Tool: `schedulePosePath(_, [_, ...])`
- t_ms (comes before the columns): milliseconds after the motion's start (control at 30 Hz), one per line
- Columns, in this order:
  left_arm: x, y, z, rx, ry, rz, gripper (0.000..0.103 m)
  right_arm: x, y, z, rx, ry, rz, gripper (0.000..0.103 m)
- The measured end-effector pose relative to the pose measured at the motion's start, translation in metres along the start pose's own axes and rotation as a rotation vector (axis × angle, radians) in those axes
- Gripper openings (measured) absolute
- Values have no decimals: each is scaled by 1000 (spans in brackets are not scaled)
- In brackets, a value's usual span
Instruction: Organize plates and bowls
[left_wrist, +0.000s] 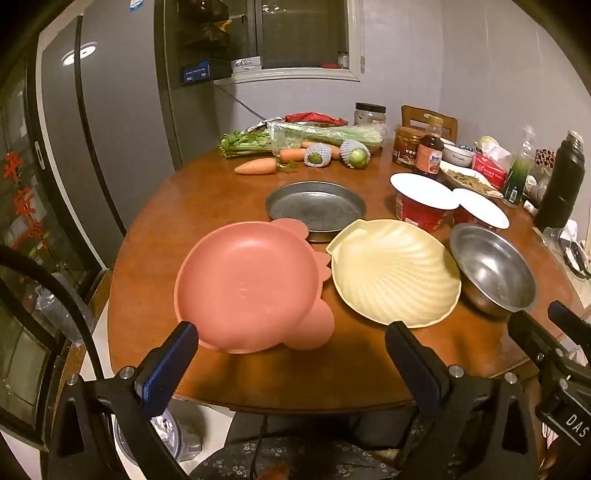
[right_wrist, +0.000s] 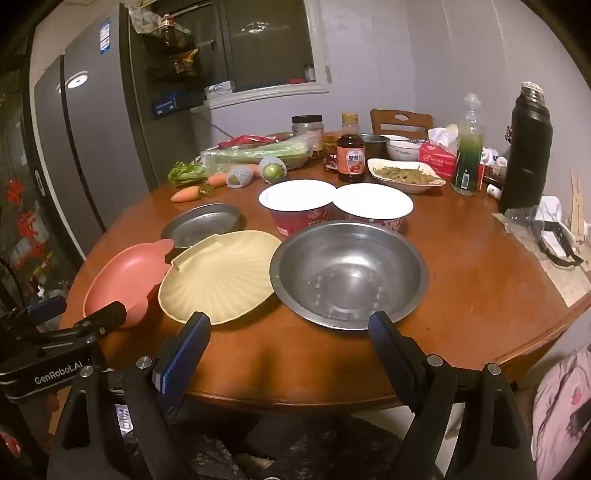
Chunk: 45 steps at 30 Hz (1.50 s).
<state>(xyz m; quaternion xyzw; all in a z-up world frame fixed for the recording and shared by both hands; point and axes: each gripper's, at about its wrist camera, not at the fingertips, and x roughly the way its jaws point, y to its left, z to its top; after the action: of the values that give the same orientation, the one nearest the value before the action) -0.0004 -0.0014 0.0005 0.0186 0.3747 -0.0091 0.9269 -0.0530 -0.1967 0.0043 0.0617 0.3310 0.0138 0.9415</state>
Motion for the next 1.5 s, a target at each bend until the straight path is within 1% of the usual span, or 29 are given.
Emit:
schedulePosePath(167, [-2, -10, 0, 11, 10, 12, 102, -4, -5, -2, -15, 0, -12, 88])
schedulePosePath(200, [-3, -10, -1, 10, 4, 8, 102, 1, -5, -4, 13, 5, -7, 88])
schedulePosePath(300, [-6, -7, -3, 11, 1, 0, 102, -1, -3, -8, 20, 6, -10, 88])
schedulePosePath(333, [-7, -7, -4, 8, 0, -2, 102, -2, -8, -11, 36, 10, 2, 88])
schedulePosePath(367, [-7, -7, -4, 8, 1, -3, 102, 0, -10, -7, 35, 19, 2, 88])
schedulePosePath(500, [-9, -7, -4, 6, -2, -11, 102, -1, -7, -11, 34, 12, -4, 88])
schedulePosePath(1500, [-9, -7, -3, -2, -7, -20, 102, -4, -3, -8, 10, 23, -20, 88])
